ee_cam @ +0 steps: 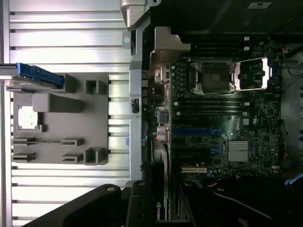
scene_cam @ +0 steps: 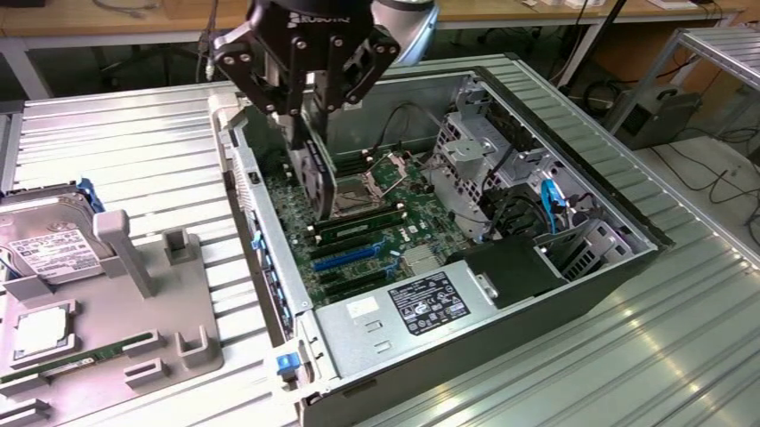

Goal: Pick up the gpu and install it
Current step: 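Pick up the gpu and move the gpu toward the slot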

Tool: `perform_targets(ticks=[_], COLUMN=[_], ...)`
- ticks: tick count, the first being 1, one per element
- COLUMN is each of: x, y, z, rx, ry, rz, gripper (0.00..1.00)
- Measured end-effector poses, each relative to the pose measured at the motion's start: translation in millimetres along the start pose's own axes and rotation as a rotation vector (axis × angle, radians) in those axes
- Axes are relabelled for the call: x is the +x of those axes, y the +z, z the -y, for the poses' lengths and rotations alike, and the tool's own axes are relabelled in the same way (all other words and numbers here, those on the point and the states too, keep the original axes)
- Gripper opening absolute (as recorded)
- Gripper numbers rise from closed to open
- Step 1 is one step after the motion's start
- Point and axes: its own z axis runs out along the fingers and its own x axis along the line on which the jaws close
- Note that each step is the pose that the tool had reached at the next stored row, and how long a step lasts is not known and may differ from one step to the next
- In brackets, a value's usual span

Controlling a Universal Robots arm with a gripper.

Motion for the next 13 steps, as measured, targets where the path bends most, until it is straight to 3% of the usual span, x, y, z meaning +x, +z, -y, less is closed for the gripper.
perform_targets(ticks=[7,13], x=[-31.4,-66.5], y=[10.8,24.5], z=[-4.9,-11.2], rx=[0.0032,0.0119], ry=[0.000,0.000], rz=[-0.0008,-0.0008], gripper=[0.26,0.26])
